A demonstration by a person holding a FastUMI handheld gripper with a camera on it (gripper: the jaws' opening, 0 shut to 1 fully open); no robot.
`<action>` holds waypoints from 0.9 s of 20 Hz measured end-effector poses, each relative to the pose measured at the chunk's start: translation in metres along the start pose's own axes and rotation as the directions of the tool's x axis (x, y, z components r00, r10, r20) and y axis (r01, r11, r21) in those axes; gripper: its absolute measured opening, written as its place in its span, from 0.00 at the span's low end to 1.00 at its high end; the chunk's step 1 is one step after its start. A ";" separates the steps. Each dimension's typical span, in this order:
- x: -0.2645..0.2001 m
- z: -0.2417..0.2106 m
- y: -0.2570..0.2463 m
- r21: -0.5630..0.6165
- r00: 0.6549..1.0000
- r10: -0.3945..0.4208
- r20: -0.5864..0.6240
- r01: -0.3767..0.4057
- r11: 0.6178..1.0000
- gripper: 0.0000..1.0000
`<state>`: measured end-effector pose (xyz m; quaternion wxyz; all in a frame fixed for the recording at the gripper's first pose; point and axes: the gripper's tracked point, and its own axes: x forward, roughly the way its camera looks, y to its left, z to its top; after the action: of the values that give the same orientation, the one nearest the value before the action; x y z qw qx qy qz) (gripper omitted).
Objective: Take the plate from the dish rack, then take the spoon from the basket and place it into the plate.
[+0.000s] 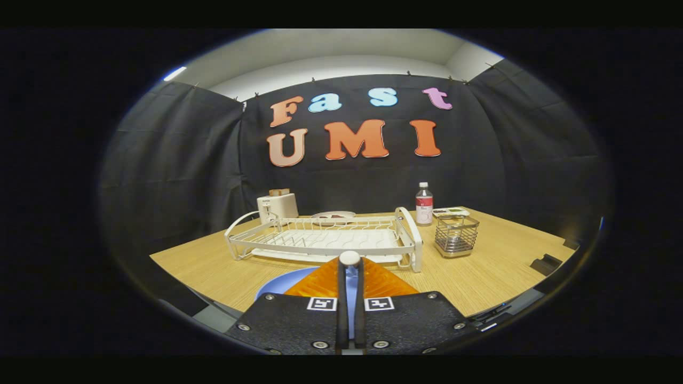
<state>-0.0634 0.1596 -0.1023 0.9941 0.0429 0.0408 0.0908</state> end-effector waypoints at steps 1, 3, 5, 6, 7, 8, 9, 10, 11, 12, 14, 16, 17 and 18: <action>-0.002 -0.009 0.003 0.004 1.000 0.010 -0.022 -0.010 1.000 0.04; -0.004 -0.018 0.010 0.025 0.999 0.035 -0.028 -0.035 0.999 0.06; -0.004 -0.034 0.016 0.027 0.995 0.062 -0.083 -0.060 0.998 0.08; -0.004 -0.046 0.018 0.022 0.991 0.069 -0.118 -0.067 0.998 0.09; -0.004 -0.054 0.017 0.016 0.987 0.071 -0.145 -0.070 0.997 0.10; -0.003 -0.060 0.018 0.016 0.984 0.072 -0.162 -0.071 0.997 0.10; -0.003 -0.064 0.019 0.022 0.981 0.075 -0.176 -0.072 0.997 0.10; -0.003 -0.069 0.021 0.034 0.978 0.084 -0.193 -0.079 0.996 0.12; -0.004 -0.072 0.024 0.046 0.974 0.093 -0.207 -0.085 0.995 0.12; -0.003 -0.073 0.025 0.059 0.972 0.099 -0.213 -0.088 0.994 0.15; -0.002 -0.069 0.023 0.065 0.972 0.094 -0.213 -0.082 0.995 0.19; -0.001 -0.065 0.018 0.038 0.975 0.079 -0.207 -0.072 0.997 0.30; 0.000 -0.063 0.013 0.021 0.978 0.064 -0.200 -0.061 0.998 0.39; 0.001 -0.060 0.010 0.006 0.980 0.053 -0.191 -0.053 0.999 0.52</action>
<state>-0.0695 0.1743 -0.1611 0.9828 0.0356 0.1351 0.1209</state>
